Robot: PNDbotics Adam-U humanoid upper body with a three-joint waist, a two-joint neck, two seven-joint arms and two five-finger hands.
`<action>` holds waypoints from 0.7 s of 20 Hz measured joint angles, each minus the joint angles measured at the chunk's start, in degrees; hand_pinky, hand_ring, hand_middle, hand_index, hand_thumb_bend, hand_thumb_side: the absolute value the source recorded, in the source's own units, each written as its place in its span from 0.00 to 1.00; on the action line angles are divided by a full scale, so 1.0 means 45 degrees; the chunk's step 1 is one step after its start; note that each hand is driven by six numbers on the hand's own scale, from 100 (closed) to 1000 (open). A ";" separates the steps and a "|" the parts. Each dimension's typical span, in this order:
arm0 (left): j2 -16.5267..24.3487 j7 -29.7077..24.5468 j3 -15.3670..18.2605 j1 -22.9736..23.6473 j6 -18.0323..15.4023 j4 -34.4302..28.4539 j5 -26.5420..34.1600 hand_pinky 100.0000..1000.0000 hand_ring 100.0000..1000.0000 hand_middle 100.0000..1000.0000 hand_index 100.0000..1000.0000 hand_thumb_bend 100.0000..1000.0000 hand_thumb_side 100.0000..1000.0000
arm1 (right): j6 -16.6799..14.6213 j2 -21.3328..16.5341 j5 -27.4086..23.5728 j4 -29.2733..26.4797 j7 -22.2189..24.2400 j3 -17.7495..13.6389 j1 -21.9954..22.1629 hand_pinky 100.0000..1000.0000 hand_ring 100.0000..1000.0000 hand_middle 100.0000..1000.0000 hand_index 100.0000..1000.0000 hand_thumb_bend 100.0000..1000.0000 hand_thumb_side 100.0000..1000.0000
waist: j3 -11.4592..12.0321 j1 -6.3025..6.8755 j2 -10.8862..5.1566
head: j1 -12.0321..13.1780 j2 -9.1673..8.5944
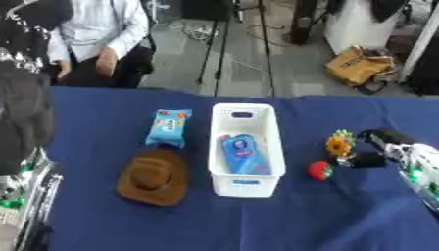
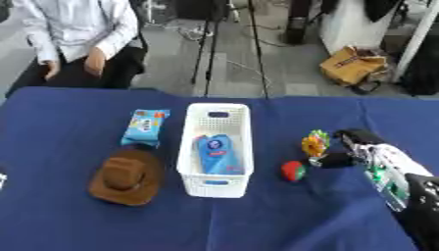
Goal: Pick up objects on the table and place them in the box.
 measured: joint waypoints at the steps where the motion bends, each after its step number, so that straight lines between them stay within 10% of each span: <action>1: 0.0000 -0.0008 0.0000 0.0000 0.0001 0.0000 0.0005 0.82 0.74 0.76 0.80 0.00 0.87 | -0.0025 0.0000 0.0043 0.0047 -0.0025 -0.0027 -0.0037 0.91 0.96 0.83 0.94 0.72 0.73 | 0.0016 -0.0009 0.0008 | -0.0003 -0.0001; 14: 0.0000 -0.0231 -0.0010 -0.0020 0.0027 0.0000 0.0044 0.82 0.74 0.76 0.80 0.00 0.86 | -0.0134 -0.0001 0.0857 0.0614 -0.0489 -0.0557 -0.0425 0.91 0.95 0.83 0.94 0.70 0.76 | 0.0087 -0.0031 0.0129 | -0.0107 -0.0110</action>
